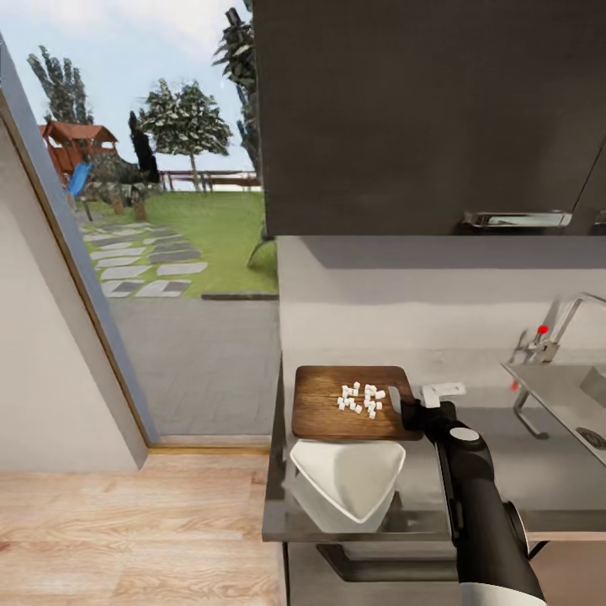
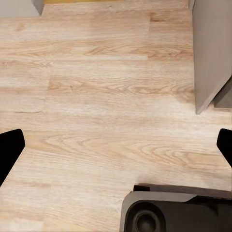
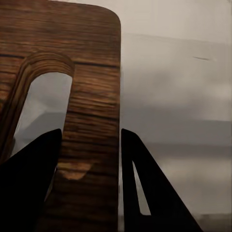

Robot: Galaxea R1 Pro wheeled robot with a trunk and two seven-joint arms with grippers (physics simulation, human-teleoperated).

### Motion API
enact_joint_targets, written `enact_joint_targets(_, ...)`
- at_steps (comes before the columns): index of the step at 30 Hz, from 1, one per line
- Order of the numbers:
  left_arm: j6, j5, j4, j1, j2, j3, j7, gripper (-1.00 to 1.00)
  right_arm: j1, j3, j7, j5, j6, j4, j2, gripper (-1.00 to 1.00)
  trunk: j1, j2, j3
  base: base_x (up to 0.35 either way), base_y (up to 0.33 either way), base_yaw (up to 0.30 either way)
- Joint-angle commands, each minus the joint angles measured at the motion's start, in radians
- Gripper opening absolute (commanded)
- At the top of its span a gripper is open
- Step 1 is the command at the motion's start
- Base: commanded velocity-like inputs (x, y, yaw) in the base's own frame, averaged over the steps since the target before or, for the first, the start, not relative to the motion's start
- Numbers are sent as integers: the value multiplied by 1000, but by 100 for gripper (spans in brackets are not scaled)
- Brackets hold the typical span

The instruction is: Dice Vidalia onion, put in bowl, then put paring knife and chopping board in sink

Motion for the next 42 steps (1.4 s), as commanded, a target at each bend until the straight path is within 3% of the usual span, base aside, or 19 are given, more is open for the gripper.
enact_joint_targets(1, -1, 5, -1, 0, 2, -7, 8, 100, -1, -2, 9, 12, 2, -2, 1, -100, 1, -2, -2, 0, 27, 0)
enact_joint_targets(9, -1, 5, -1, 0, 2, -7, 8, 100, -1, -3, 15, 12, -17, 0, 1, -100, 1, -2, -2, 0, 3, 0)
enact_joint_targets(18, -1, 5, -1, 0, 2, -7, 8, 100, -1, -6, 17, 13, -202, 75, 1, -100, 1, -2, -2, 0, 0, 0)
enact_joint_targets(28, -1, 5, -1, 0, 2, -7, 8, 100, -1, -9, 18, 12, -248, 88, 1, -100, 1, -2, -2, 0, 0, 0)
enact_joint_targets(31, -1, 5, -1, 0, 2, -7, 8, 100, -1, -10, 18, 12, -315, 113, 1, -100, 1, -2, -2, 0, 0, 0)
enact_joint_targets(34, -1, 5, -1, 0, 2, -7, 8, 100, -1, -32, 18, 11, -377, 129, 1, -100, 1, -2, -2, 0, 0, 0)
enact_joint_targets(42, -1, 5, -1, 0, 2, -7, 8, 100, -1, -60, 20, -24, -391, 133, 1, -100, 1, -2, -2, 0, 0, 0)
